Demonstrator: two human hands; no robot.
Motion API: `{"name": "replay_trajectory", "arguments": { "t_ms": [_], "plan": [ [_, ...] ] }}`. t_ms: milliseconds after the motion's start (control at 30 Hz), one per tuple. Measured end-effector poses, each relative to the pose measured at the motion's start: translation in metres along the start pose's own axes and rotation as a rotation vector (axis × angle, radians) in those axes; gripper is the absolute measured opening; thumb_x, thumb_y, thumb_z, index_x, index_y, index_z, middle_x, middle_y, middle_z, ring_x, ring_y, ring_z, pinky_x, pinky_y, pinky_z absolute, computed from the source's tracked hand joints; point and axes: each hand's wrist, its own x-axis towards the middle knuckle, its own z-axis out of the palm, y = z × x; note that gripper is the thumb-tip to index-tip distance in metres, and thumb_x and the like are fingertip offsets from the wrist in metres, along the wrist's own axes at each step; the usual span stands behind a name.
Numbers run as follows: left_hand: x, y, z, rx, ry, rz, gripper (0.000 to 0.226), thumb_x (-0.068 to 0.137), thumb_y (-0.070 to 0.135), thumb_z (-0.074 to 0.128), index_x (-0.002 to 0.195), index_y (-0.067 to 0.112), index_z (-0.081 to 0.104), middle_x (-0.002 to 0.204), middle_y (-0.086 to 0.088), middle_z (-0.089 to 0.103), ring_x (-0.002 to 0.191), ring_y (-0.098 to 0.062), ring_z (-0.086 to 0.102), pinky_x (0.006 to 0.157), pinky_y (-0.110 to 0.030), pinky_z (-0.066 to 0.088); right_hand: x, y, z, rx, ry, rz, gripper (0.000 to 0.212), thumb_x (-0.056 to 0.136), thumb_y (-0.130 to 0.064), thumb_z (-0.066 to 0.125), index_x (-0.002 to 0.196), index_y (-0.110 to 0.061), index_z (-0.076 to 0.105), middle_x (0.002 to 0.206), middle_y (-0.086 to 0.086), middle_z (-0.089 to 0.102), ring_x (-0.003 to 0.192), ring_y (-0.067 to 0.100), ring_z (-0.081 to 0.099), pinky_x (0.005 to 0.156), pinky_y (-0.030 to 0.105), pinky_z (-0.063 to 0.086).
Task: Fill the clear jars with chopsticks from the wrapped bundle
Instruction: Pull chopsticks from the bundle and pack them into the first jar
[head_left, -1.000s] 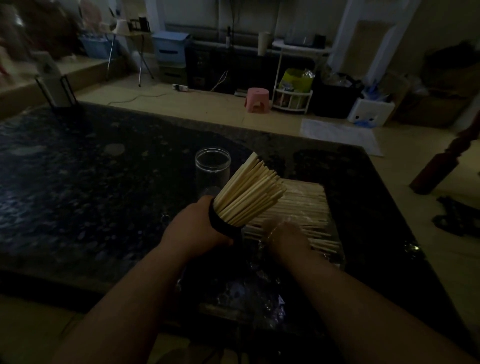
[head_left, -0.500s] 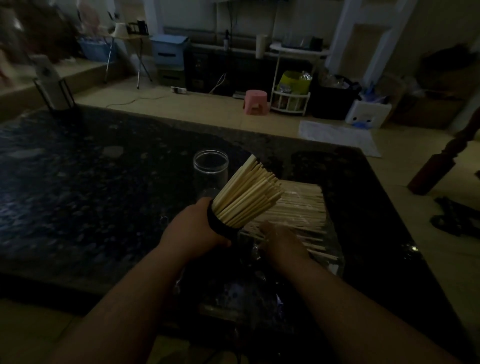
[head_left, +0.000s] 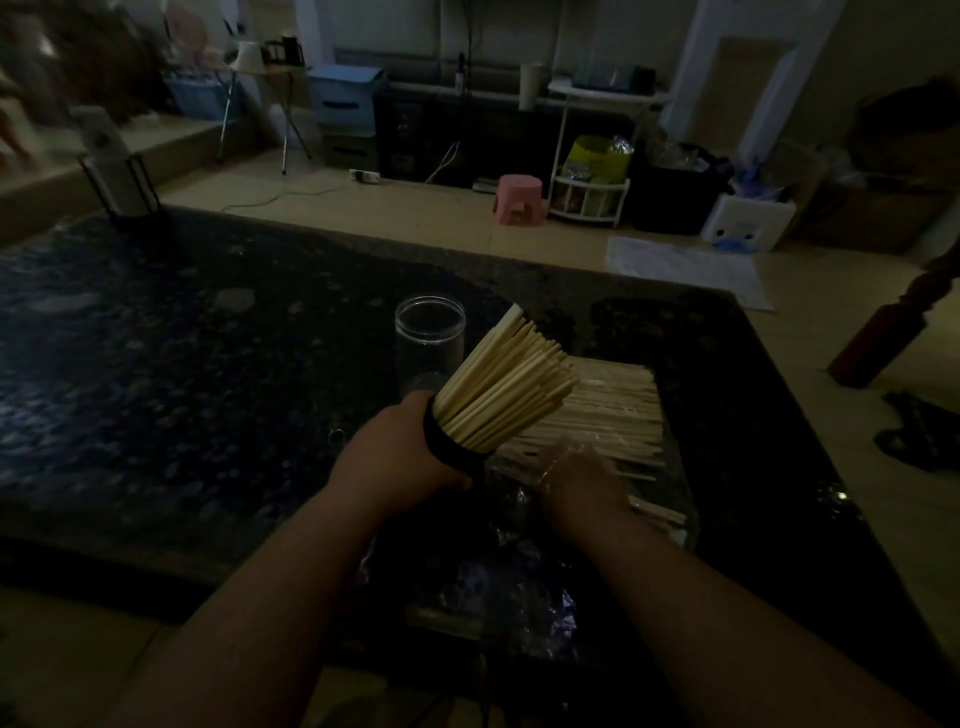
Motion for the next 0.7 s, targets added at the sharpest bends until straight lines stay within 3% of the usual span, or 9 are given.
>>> {"name": "replay_trajectory", "arguments": {
  "t_ms": [200, 400, 467, 533, 567, 700],
  "plan": [
    [-0.001, 0.002, 0.000, -0.008, -0.014, -0.004, 0.093, 0.057, 0.037, 0.088, 0.137, 0.028, 0.041, 0.119, 0.002, 0.060, 0.099, -0.013, 0.056, 0.082, -0.029, 0.048, -0.003, -0.004, 0.002, 0.058, 0.067, 0.045, 0.031, 0.092, -0.028, 0.057, 0.120, -0.016, 0.062, 0.124, 0.009, 0.061, 0.112, 0.026, 0.059, 0.088, 0.032, 0.047],
    [-0.001, 0.001, 0.000, -0.006, -0.011, 0.004, 0.092, 0.058, 0.036, 0.088, 0.136, 0.028, 0.041, 0.119, 0.003, 0.060, 0.099, -0.013, 0.056, 0.081, -0.028, 0.046, -0.009, -0.001, 0.010, -0.109, 0.263, -0.072, 0.039, 0.098, -0.027, 0.044, 0.135, -0.013, 0.046, 0.137, 0.011, 0.048, 0.126, 0.028, 0.045, 0.103, 0.036, 0.036],
    [-0.002, 0.002, -0.001, -0.010, -0.017, 0.003, 0.091, 0.058, 0.035, 0.088, 0.136, 0.027, 0.042, 0.117, 0.003, 0.060, 0.094, -0.010, 0.054, 0.080, -0.029, 0.047, -0.015, -0.001, 0.010, -0.148, 0.320, -0.116, 0.038, 0.098, -0.023, 0.039, 0.134, -0.013, 0.049, 0.127, 0.011, 0.056, 0.113, 0.030, 0.056, 0.093, 0.038, 0.042],
    [-0.002, 0.002, -0.001, -0.006, -0.022, 0.002, 0.090, 0.059, 0.035, 0.088, 0.135, 0.027, 0.042, 0.117, 0.003, 0.060, 0.094, -0.011, 0.054, 0.081, -0.030, 0.049, -0.022, 0.000, 0.007, -0.100, 0.369, -0.147, 0.032, 0.092, -0.019, 0.044, 0.114, -0.014, 0.066, 0.100, 0.011, 0.068, 0.082, 0.030, 0.067, 0.069, 0.037, 0.051],
    [-0.002, 0.003, -0.002, -0.003, -0.023, 0.001, 0.089, 0.059, 0.035, 0.088, 0.135, 0.027, 0.042, 0.117, 0.002, 0.060, 0.094, -0.012, 0.055, 0.082, -0.031, 0.049, -0.027, 0.001, 0.007, -0.041, 0.391, -0.163, 0.026, 0.092, -0.020, 0.048, 0.106, -0.016, 0.069, 0.094, 0.010, 0.069, 0.077, 0.031, 0.067, 0.064, 0.035, 0.050],
    [-0.002, 0.004, -0.001, 0.001, -0.021, -0.007, 0.090, 0.058, 0.036, 0.087, 0.135, 0.026, 0.042, 0.118, 0.001, 0.060, 0.098, -0.015, 0.057, 0.081, -0.031, 0.049, -0.040, 0.007, 0.006, 0.010, 0.218, -0.132, 0.029, 0.099, -0.034, 0.046, 0.120, -0.022, 0.062, 0.119, 0.006, 0.065, 0.107, 0.025, 0.061, 0.092, 0.031, 0.045]
  ]
}}
